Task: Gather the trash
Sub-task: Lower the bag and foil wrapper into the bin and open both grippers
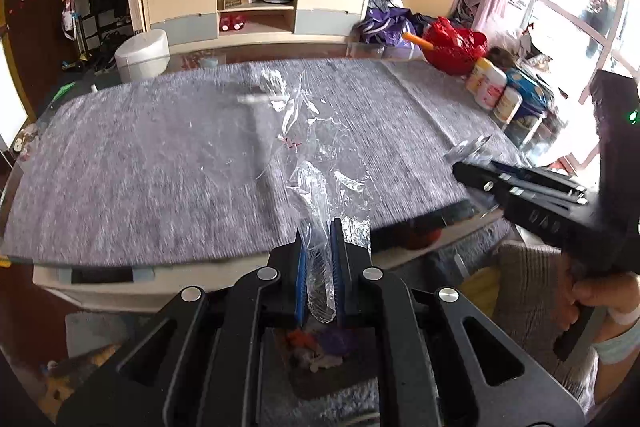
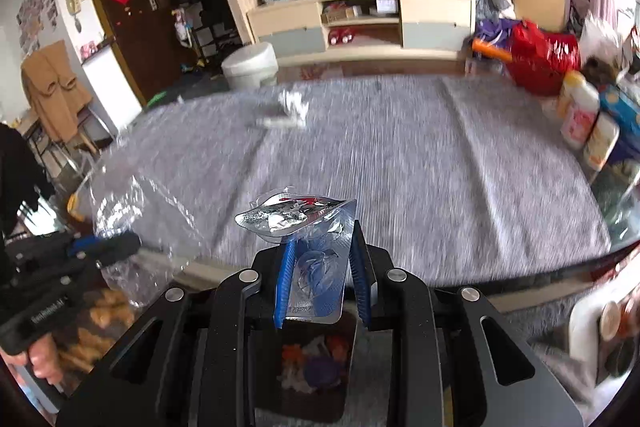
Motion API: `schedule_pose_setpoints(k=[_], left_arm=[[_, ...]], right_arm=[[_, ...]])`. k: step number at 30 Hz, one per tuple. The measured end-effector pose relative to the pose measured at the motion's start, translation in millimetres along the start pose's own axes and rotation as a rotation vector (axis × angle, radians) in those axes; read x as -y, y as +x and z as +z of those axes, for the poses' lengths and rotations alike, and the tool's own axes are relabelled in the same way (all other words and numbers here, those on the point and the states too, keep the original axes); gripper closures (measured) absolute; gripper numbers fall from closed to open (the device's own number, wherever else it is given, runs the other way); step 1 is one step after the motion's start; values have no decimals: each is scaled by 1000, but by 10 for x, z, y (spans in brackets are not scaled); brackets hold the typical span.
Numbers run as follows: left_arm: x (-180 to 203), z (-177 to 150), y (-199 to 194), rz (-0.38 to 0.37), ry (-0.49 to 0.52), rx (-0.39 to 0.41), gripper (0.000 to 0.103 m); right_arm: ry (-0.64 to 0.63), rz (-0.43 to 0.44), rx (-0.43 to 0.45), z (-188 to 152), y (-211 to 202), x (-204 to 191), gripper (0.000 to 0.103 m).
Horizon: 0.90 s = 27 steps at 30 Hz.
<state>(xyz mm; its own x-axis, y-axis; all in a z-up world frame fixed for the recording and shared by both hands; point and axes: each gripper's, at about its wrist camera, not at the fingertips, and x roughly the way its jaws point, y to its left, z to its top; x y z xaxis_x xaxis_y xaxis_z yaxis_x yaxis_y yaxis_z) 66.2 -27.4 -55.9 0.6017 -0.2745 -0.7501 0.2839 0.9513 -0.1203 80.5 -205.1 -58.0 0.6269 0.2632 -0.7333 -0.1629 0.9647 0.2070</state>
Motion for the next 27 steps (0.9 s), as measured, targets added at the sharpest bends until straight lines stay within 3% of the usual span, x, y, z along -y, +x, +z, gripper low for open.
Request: schedule_pose_setpoints(k=[5,14,27], left_arm=[[85,-384,117,-12,12,-50,94],[-14,-1089,683,-24,-58,-215,94],[-168,-1393,1154,-43,-108,-337,93]], right_arm=[[11,8,-69,-457,186,-53,76],[45,-2,-179,-932,600,-100,76],[90,11,-322,-1289,1117,-1,75]])
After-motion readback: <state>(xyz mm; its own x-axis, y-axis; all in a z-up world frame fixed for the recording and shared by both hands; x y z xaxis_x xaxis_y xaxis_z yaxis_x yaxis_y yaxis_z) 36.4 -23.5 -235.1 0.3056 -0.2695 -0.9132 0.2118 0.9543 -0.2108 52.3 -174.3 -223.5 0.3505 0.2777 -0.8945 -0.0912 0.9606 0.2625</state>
